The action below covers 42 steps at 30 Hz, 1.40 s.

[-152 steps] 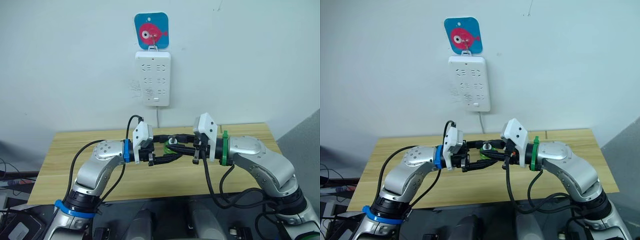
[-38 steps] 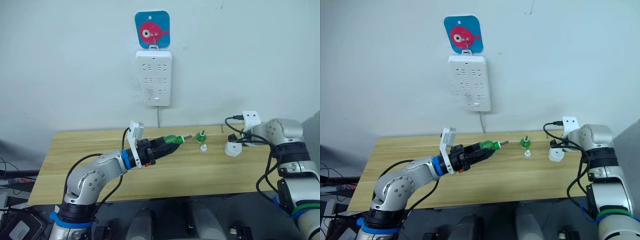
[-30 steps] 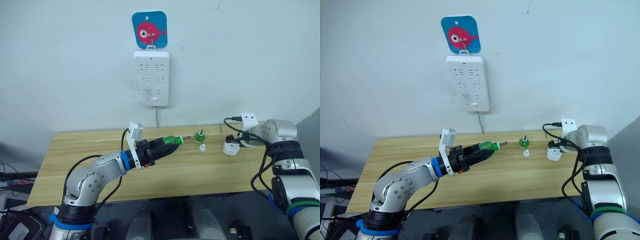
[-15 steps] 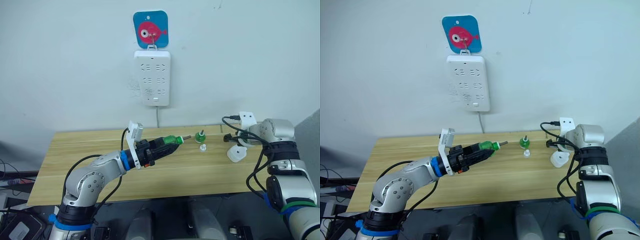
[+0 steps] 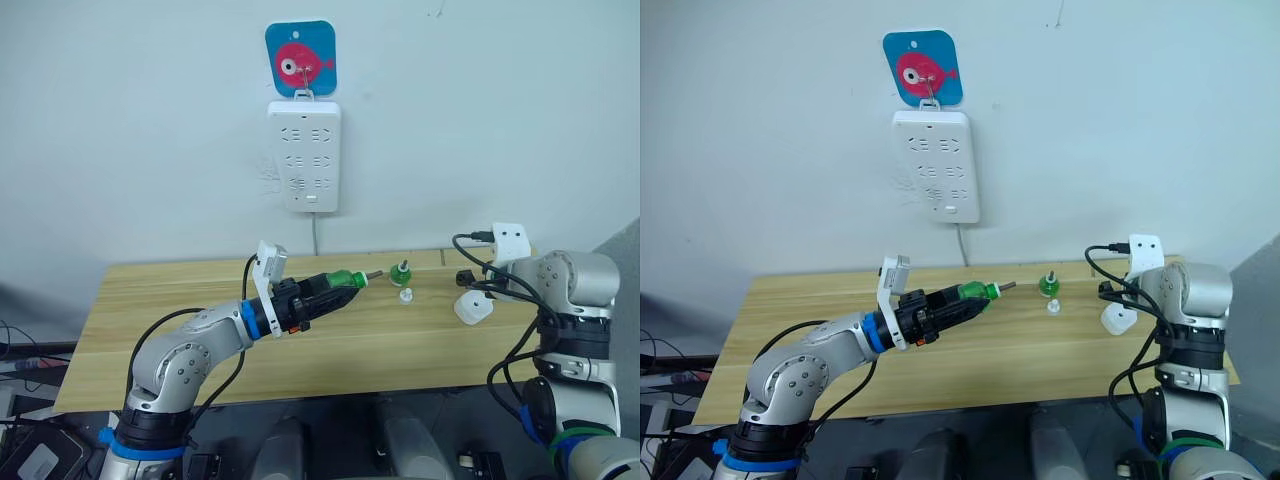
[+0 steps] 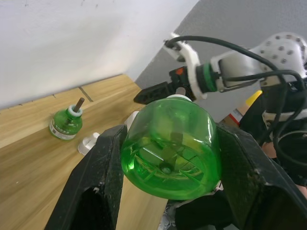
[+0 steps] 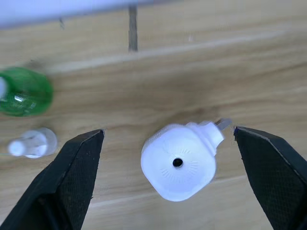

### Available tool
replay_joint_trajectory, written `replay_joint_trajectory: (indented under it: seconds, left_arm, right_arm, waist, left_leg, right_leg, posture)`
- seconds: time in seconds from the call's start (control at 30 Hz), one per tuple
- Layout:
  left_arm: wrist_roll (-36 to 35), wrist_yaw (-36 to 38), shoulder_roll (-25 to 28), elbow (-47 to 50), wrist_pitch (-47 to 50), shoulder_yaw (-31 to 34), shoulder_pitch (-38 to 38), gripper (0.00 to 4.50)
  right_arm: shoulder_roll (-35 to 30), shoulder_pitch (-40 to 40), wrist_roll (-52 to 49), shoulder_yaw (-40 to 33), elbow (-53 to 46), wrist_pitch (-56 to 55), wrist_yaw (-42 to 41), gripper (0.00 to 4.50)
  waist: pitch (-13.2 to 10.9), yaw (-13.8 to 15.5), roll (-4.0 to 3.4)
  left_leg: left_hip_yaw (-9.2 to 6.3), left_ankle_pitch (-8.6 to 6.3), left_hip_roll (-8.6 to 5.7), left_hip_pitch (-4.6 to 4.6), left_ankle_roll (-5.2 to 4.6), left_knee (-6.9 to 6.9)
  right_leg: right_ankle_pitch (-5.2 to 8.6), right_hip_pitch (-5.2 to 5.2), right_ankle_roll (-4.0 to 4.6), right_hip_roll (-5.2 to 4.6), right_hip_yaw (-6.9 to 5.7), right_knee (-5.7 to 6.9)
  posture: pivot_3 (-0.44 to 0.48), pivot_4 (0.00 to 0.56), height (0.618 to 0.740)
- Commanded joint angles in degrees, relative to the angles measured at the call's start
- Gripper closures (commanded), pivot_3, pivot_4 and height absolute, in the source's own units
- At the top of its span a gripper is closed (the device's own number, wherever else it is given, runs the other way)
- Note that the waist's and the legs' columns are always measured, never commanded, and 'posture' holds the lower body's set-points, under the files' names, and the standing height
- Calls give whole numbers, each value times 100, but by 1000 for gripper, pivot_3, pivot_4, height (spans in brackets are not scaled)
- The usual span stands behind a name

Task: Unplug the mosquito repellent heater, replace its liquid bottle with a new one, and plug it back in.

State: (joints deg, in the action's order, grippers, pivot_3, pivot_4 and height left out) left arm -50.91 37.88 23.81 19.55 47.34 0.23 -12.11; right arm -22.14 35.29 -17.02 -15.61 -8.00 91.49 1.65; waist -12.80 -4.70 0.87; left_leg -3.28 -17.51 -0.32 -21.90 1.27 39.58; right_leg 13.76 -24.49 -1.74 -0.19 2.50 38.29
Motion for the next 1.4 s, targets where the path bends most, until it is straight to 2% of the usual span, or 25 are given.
replay_joint_trajectory:
  seconds: [0.03,0.2,0.37,0.5,0.67,0.83,1.4]
  left_arm:
    - [4,73,9,137,-77,24,1,2065]
    - [-50,139,99,202,19,35,45,2065]
    - [-78,180,142,210,86,7,20,2065]
    - [-96,176,148,243,127,16,27,2065]
    - [-111,155,168,292,190,31,47,2065]
    - [-139,130,191,346,266,75,47,2065]
    - [-194,69,208,417,360,109,47,2065]
  right_arm:
    - [-208,-264,-190,-140,-990,94,-309,913]
    - [-1020,-1256,-263,19,-1607,78,-739,2720]
    - [-1727,-2002,-68,317,-1115,-562,-1084,4461]
    - [-1710,-1955,-64,401,-719,-784,-1279,4500]
    - [-1690,-1648,117,955,130,-1617,-1578,4500]
    - [-1698,-1471,267,1337,689,-2128,-1808,4500]
    - [-1797,-1196,913,1916,1535,-3632,-2406,4500]
  waist:
    - [0,0,-1]
    - [-1,35,0]
    - [-19,29,11]
    - [-89,-21,12]
    - [-112,-20,16]
    - [-119,-1,17]
    - [-125,19,17]
  left_leg:
    - [-1,0,0,-1,0,-5]
    - [0,1,-7,-1,1,-51]
    - [4,-1,-10,0,0,-73]
    - [19,0,-3,9,1,-73]
    - [28,2,-3,13,3,-68]
    - [19,1,-7,6,3,-68]
    - [4,0,-8,5,3,-70]
  right_leg:
    - [0,0,0,0,-1,-7]
    - [3,2,-7,-10,-2,-44]
    - [6,-2,-13,-42,-1,-59]
    - [7,-2,-14,-36,1,-56]
    - [22,-2,-43,-15,3,-51]
    - [8,-1,-20,-18,5,-53]
    - [7,-2,-19,-43,-1,-52]
  posture:
    - [-79,225,730]
    - [-94,235,730]
    - [-103,247,730]
    - [-100,251,730]
    - [-94,254,730]
    - [-84,258,730]
    - [-79,254,730]
